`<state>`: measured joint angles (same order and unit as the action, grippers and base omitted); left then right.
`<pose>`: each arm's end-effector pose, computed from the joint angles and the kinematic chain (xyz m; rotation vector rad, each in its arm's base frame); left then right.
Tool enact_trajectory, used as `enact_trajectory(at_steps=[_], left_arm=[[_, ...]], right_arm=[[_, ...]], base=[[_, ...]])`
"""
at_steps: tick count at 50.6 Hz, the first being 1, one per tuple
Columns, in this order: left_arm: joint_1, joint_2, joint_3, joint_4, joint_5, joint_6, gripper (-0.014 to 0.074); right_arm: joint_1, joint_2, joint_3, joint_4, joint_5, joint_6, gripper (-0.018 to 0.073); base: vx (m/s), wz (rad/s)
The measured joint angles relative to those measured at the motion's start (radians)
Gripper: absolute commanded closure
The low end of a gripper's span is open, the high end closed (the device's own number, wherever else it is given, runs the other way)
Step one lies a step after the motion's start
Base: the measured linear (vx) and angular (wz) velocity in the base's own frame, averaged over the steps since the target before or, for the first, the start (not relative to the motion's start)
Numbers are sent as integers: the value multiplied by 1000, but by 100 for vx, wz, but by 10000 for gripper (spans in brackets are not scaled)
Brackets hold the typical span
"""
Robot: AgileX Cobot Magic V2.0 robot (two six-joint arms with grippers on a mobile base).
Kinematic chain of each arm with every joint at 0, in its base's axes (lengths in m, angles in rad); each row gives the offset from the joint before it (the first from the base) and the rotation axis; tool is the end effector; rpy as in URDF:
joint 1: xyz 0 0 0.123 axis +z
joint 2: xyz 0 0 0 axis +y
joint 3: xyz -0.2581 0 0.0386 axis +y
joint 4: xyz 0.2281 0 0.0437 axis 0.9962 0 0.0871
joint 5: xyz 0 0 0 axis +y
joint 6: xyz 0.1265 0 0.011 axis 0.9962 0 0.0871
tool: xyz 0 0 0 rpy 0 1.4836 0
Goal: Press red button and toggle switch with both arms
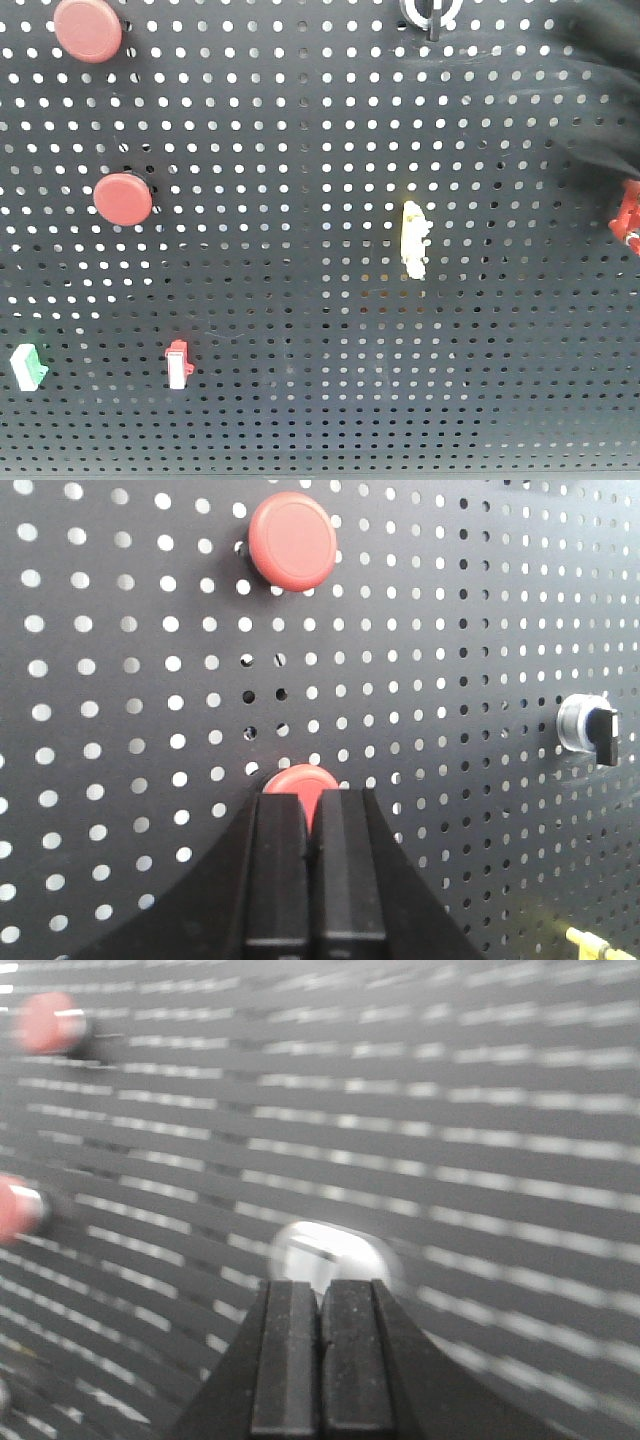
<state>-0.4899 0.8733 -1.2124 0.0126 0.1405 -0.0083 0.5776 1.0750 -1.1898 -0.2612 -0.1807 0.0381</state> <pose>0.1644 -0.0874 0.4984 0.3155 1.2572 -0.4154 0.2068 0.1418 0.4845 -0.5035 1.0908 0.3424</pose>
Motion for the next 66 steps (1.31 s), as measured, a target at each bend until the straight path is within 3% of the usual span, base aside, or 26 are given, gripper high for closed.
enact_trajectory(at_steps=[10, 26, 43, 66], left_arm=[[0, 0, 0, 0, 0, 0, 595], [0, 0, 0, 3, 0, 1, 595], [0, 0, 0, 4, 0, 2, 595], [0, 0, 0, 4, 0, 2, 595]], right_arm=[[68, 123, -105, 0, 42, 0, 563], [68, 213, -210, 29, 128, 0, 563], [21, 184, -215, 40, 218, 1, 563], [17, 157, -214, 39, 276, 0, 563]], base=[[0, 0], [0, 0], [0, 0], [0, 0]])
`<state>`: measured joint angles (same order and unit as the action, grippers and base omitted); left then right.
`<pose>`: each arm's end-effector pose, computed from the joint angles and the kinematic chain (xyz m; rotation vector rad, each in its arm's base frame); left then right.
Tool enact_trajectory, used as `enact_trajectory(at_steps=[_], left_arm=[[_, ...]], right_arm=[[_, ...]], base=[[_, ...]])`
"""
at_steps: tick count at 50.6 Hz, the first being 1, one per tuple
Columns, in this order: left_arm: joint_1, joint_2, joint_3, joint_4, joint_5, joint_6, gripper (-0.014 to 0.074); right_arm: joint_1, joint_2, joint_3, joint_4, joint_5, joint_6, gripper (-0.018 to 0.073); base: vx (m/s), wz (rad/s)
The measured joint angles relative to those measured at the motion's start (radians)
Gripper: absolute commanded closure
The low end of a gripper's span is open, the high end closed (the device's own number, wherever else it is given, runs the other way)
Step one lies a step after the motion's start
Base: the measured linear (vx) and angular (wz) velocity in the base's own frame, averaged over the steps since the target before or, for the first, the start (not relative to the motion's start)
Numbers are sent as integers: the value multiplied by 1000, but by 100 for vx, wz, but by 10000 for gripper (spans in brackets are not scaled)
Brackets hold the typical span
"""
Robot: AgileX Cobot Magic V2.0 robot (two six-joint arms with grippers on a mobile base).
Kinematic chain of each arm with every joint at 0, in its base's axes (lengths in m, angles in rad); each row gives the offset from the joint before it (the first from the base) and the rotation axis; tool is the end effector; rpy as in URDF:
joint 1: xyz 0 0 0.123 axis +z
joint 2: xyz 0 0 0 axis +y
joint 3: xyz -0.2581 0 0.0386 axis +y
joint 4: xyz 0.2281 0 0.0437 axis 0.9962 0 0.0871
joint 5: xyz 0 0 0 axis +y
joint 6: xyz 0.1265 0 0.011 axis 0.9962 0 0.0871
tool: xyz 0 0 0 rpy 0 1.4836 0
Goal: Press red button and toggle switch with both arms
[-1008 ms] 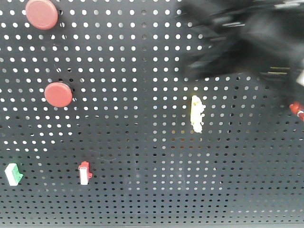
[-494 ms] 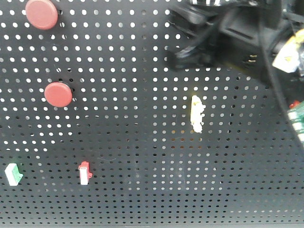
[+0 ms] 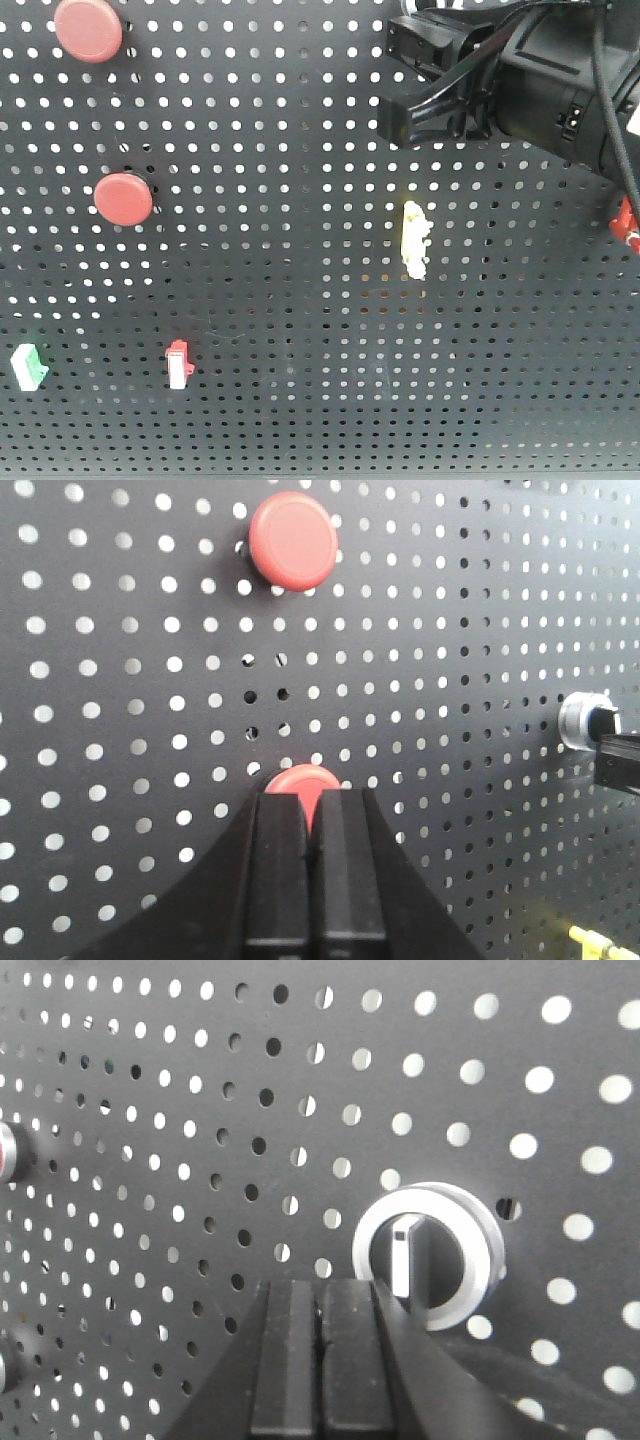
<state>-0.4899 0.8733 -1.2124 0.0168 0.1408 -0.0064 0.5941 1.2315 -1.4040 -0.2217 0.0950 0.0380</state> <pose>0.1645 -0.0874 0.4984 0.3188 1.2563 -0.4098 0.2442 0.1618 0.4825 -0.5185 1.3130 0.3265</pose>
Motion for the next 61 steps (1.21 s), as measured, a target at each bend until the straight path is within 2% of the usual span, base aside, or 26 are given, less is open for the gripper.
enact_trajectory(at_steps=[11, 24, 34, 48, 61], left_arm=[[0, 0, 0, 0, 0, 6, 595], [0, 0, 0, 0, 0, 6, 595], [0, 1, 0, 0, 0, 6, 595], [0, 1, 0, 0, 3, 6, 595], [0, 1, 0, 0, 8, 6, 595]], right_arm=[[-4, -26, 1, -58, 58, 0, 563], [-73, -67, 6, -66, 107, 3, 563], [-27, -173, 62, -66, 100, 4, 563], [-27, -350, 239, -87, 94, 5, 563], [-27, -375, 273, -107, 81, 5, 563]], base=[[0, 0], [0, 0], [0, 0], [0, 0], [0, 0]])
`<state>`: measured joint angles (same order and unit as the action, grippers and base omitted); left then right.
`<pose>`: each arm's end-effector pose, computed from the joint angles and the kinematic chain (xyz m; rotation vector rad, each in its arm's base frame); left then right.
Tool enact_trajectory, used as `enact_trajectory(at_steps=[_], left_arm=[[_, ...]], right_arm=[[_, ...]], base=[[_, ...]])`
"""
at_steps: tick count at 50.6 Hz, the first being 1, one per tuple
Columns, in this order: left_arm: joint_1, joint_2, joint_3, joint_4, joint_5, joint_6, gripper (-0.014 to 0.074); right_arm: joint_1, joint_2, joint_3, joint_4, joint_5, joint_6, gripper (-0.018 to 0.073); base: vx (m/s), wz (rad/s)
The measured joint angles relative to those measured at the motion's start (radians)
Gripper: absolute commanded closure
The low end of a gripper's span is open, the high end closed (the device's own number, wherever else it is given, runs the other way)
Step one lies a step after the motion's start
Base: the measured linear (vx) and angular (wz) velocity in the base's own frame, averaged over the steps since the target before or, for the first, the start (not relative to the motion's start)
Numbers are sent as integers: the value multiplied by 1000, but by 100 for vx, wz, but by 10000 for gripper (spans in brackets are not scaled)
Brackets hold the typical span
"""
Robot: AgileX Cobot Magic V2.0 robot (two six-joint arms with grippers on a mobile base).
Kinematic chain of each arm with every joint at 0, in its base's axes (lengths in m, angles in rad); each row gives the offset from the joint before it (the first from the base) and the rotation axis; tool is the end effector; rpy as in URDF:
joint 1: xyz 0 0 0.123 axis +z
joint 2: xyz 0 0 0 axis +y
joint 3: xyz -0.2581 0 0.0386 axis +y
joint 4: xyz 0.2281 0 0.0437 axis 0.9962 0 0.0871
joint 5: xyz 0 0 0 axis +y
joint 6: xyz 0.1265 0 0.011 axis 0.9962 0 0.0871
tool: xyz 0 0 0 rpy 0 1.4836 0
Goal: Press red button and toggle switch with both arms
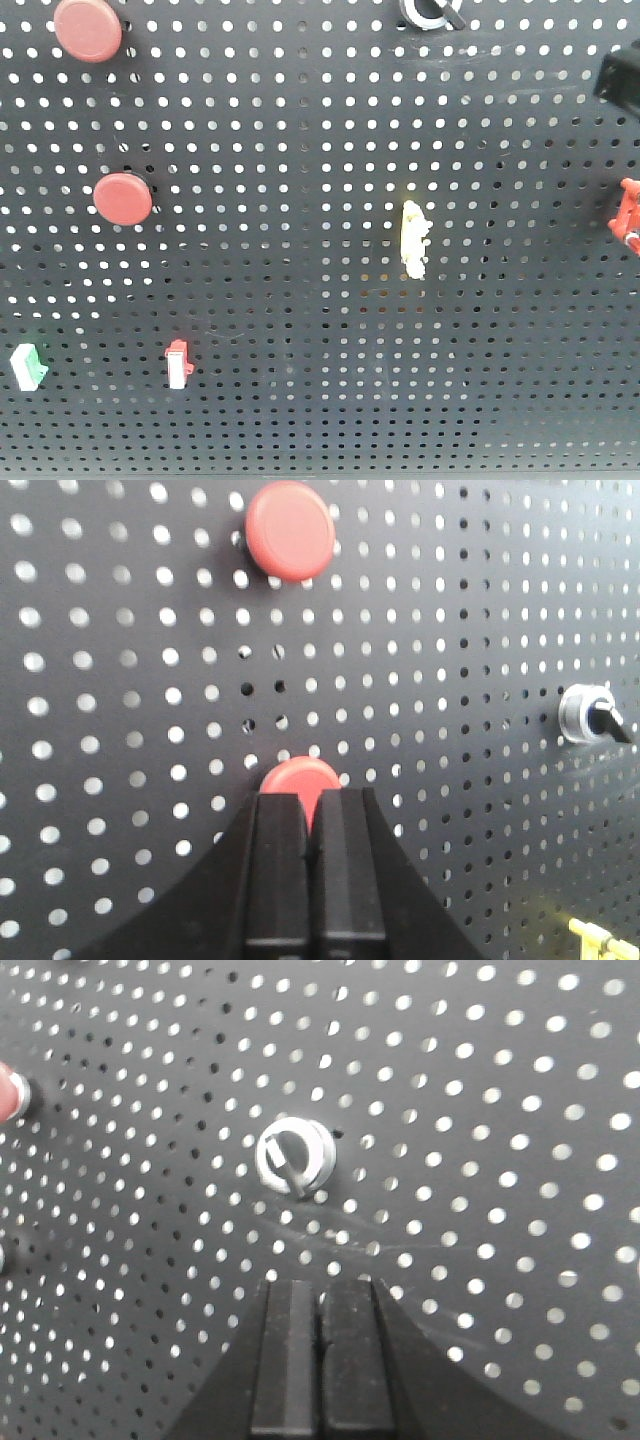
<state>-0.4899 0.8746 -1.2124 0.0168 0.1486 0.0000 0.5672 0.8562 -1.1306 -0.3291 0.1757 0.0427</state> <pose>0.1652 -0.0877 0.4972 0.3249 1.2639 -0.4032 0.1659 0.0972 0.4717 -0.5243 1.2752 0.2000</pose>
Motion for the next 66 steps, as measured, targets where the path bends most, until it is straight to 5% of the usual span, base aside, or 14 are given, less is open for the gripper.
enact_trajectory(at_steps=[24, 32, 48, 66], left_arm=[[3, 0, 0, 0, 13, 0, 595], [88, -56, 63, -7, 22, 16, 595], [373, -436, 727, -10, -149, 18, 595], [481, -849, 1215, -17, -174, 16, 595]], right_arm=[[0, 0, 4, -3, 0, 0, 563], [0, 0, 4, -3, 0, 0, 563], [0, 0, 4, -3, -1, 0, 563], [0, 0, 4, -3, -1, 0, 563]], base=[[0, 0], [0, 0], [0, 0], [0, 0]])
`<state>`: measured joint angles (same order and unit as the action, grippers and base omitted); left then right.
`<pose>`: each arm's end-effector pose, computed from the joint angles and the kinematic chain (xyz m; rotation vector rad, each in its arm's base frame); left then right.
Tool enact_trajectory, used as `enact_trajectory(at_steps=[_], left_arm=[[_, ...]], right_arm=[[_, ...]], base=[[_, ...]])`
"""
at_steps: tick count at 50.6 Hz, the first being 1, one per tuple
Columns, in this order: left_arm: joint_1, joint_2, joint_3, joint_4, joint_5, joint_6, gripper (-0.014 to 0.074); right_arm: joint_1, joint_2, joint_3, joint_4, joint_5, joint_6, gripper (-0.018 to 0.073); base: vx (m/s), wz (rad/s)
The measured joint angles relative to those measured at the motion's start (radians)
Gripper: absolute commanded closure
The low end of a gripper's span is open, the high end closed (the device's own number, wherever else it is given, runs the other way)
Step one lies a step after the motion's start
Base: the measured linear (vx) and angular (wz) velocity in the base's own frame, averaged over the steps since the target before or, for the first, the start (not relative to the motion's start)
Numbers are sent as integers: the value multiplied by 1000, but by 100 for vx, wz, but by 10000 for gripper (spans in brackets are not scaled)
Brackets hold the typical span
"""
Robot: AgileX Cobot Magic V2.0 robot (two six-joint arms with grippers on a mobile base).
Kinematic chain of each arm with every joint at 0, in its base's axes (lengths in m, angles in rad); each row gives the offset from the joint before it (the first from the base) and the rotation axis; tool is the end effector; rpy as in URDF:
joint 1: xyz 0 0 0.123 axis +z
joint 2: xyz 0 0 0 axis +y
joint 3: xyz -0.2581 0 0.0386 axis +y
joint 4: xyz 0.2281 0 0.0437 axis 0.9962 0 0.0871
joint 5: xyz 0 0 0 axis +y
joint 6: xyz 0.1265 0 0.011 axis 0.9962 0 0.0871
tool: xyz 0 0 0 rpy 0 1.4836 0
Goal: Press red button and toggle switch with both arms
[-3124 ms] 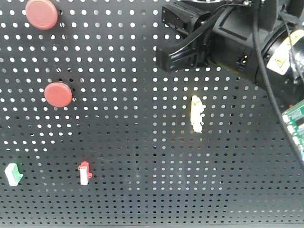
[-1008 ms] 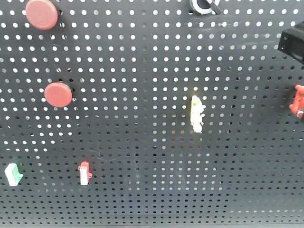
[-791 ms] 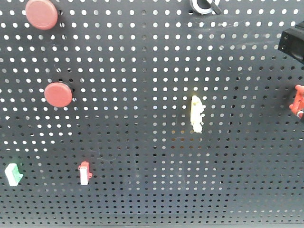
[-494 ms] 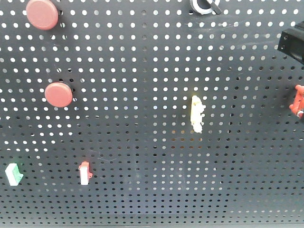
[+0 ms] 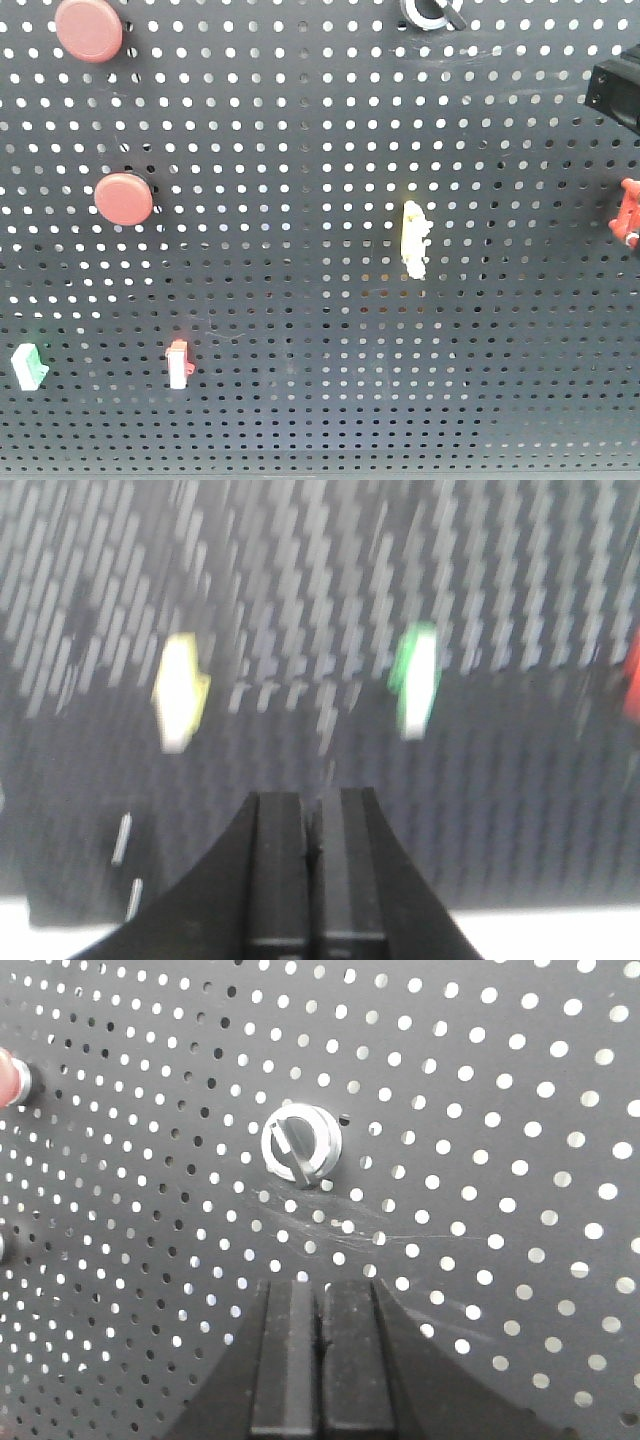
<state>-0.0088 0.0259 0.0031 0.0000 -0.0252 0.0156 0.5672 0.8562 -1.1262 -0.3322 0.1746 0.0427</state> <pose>0.0988 -0.0009 0.2159 0.0181 1.4873 0.0055 0.1664 0.0974 0.4703 -0.5275 1.2773 0.1970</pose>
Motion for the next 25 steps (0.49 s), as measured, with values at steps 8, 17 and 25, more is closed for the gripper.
enact_trajectory(at_steps=[8, 17, 25], left_arm=[[2, -37, 24, 0, 6, 0, 595], [2, -38, 24, 0, 35, 0, 595], [2, -38, 24, 0, 35, 0, 595]], right_arm=[[0, 0, 0, 0, -1, 0, 563], [0, 0, 0, 0, 0, 0, 563], [0, 0, 0, 0, 0, 0, 563]], base=[[0, 0], [0, 0], [0, 0]])
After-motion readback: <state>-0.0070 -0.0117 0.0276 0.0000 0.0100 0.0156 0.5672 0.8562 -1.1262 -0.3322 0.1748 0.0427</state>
